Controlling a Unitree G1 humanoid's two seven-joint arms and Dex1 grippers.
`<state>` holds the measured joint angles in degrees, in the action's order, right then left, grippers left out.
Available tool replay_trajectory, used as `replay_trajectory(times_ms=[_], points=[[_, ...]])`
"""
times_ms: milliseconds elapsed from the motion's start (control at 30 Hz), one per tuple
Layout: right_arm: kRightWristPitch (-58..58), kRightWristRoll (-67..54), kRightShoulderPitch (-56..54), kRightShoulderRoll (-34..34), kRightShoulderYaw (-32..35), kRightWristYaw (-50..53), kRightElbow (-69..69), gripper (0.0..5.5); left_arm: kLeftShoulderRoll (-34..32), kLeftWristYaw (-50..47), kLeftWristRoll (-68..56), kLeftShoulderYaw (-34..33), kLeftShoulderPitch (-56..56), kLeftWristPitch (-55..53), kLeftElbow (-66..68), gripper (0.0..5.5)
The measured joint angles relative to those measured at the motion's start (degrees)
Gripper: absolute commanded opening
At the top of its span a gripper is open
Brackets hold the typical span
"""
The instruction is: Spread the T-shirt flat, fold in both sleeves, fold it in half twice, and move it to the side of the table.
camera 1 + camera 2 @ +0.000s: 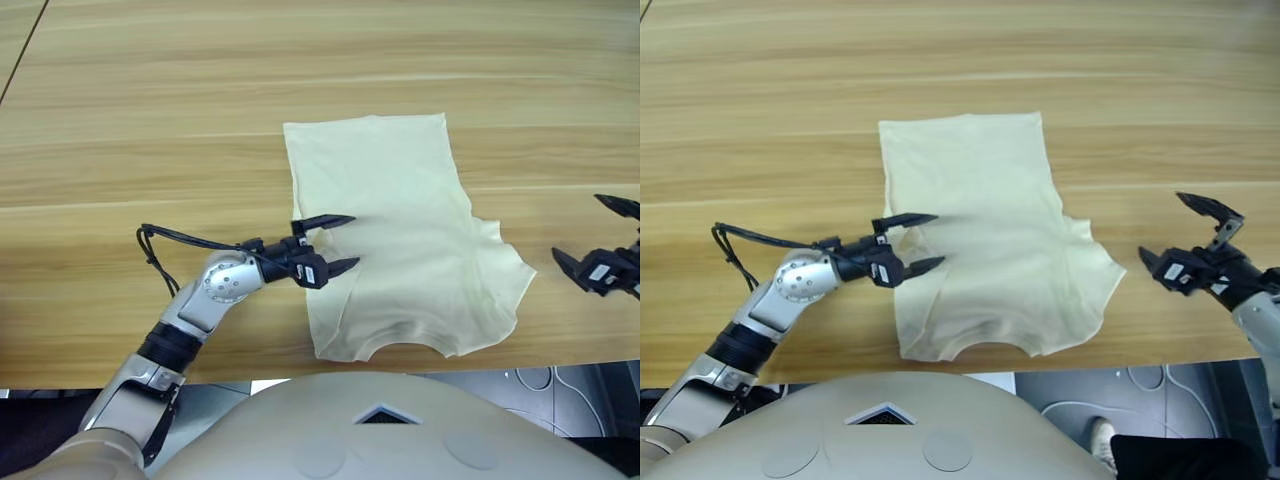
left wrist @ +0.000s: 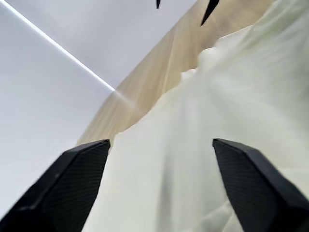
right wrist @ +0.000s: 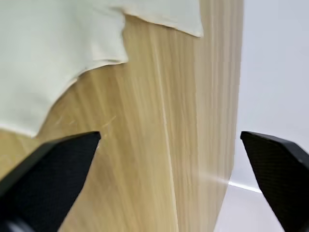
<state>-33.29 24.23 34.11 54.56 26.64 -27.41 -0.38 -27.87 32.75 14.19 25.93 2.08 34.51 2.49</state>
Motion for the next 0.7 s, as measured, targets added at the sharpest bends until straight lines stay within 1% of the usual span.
replay_trajectory(times_ms=[67, 133, 233, 433, 600, 700], points=[[-0.99, 0.59, 3.12, -0.04, -0.05, -0.56, -2.1, 5.4, 0.04, -0.11, 0.01, -0.03, -0.12, 0.02, -0.03, 4.69], [-1.19, 1.46, 3.94, 0.02, -0.54, -1.35, -2.87, 5.4, 0.27, -0.53, 0.02, -0.04, -0.3, 0.03, -0.03, 4.95], [-1.69, 1.81, 4.14, 0.12, -3.09, -2.07, -2.92, 5.4, 0.4, -0.85, 0.04, -0.2, -0.39, 0.02, -0.03, 5.38], [0.81, 6.24, 0.76, 0.32, -7.39, -1.27, -1.76, 5.4, 1.0, -1.03, 0.16, -0.24, -0.44, -0.05, -0.08, 5.38], [1.45, 6.87, -0.38, 0.79, -8.82, 0.75, 0.16, 5.4, 1.06, -1.09, 0.25, -0.24, -0.67, -0.06, -0.11, 5.38], [1.47, 6.91, -0.43, 0.99, -9.54, 1.4, 0.7, 4.85, 1.11, -1.17, 0.37, -0.23, -1.04, -0.06, -0.13, 5.4]])
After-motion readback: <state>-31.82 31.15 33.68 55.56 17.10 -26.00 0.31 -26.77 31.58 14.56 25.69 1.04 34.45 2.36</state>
